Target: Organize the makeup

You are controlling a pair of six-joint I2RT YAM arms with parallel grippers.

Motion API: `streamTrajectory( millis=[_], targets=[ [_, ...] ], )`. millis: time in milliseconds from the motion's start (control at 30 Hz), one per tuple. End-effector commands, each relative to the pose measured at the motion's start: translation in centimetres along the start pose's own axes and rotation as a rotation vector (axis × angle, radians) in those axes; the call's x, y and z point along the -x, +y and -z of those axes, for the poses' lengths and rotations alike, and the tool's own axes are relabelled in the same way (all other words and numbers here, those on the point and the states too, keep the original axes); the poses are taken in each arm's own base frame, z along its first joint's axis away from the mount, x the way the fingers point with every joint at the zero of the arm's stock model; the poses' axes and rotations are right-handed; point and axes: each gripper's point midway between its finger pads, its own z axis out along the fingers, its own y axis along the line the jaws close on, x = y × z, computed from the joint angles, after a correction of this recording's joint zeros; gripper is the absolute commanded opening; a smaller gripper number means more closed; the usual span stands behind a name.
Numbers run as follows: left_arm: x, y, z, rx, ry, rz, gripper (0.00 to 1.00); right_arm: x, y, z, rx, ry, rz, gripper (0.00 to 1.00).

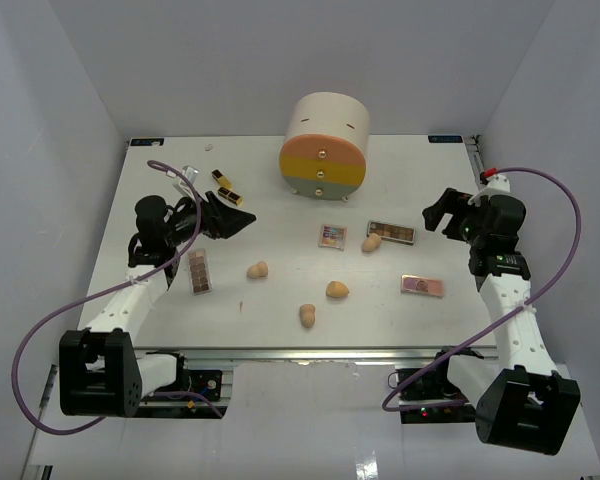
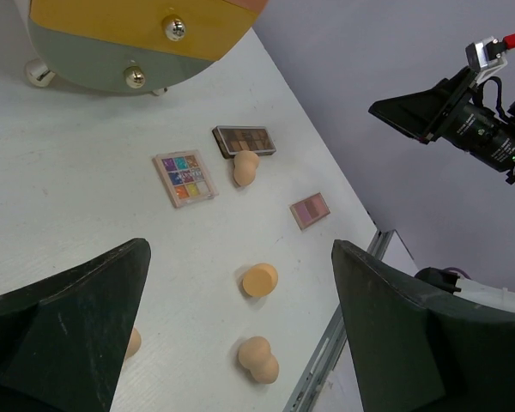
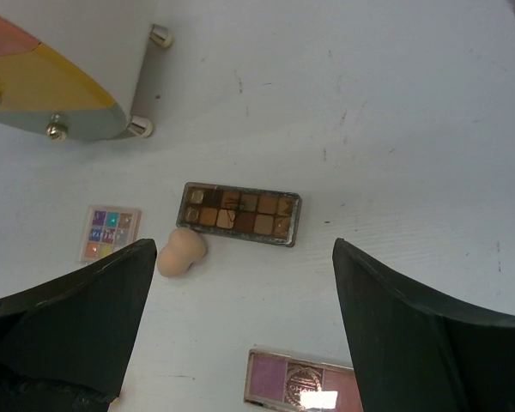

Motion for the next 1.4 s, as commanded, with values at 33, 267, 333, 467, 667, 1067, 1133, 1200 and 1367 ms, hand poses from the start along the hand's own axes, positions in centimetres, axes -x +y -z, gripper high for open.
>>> streamTrajectory(
  millis=[33, 267, 333, 467, 667, 1067, 1133, 1200, 1367],
  targets=[
    [0.6, -1.1, -1.8, -0.041, 0.021, -0.004, 0.98, -0.5, 4.8, 1.0, 0.330, -0.046, 0.206, 0.90],
    [0.7, -2.1, -5.4, -0.020, 0.039, 0.029, 0.98, -2.4, 7.9, 2.4, 0.589, -0.022, 0.364, 0.90],
    [1.3, -2.0, -6.8, 0.016, 0.019, 0.052, 0.95, -2.8, 8.2, 2.8, 0.624, 0.000, 0.392, 0.90],
    [2.1, -2.3, -11.3, 0.049, 0.022, 0.139, 0.86, -2.7, 8.4, 3.1, 0.637, -0.004, 0.412, 0.90],
    [4.1, -0.8, -16.9, 0.122, -0.016, 0.235, 0.79, -2.8, 9.1, 3.5, 0.688, -0.008, 0.412, 0.90],
    [5.0, 2.7, -24.2, 0.263, -0.072, 0.369, 0.72, -2.3, 9.4, 3.9, 0.696, -0.036, 0.417, 0.93],
    [4.9, 2.7, -24.9, 0.269, -0.066, 0.382, 0.71, -2.3, 9.4, 3.9, 0.696, -0.036, 0.416, 0.93],
    [5.1, 2.4, -25.4, 0.261, -0.070, 0.383, 0.70, -2.4, 9.4, 3.9, 0.695, -0.036, 0.416, 0.93],
    [5.0, 2.1, -26.2, 0.257, -0.068, 0.396, 0.65, -2.4, 9.5, 3.9, 0.698, -0.034, 0.412, 0.93]
  ],
)
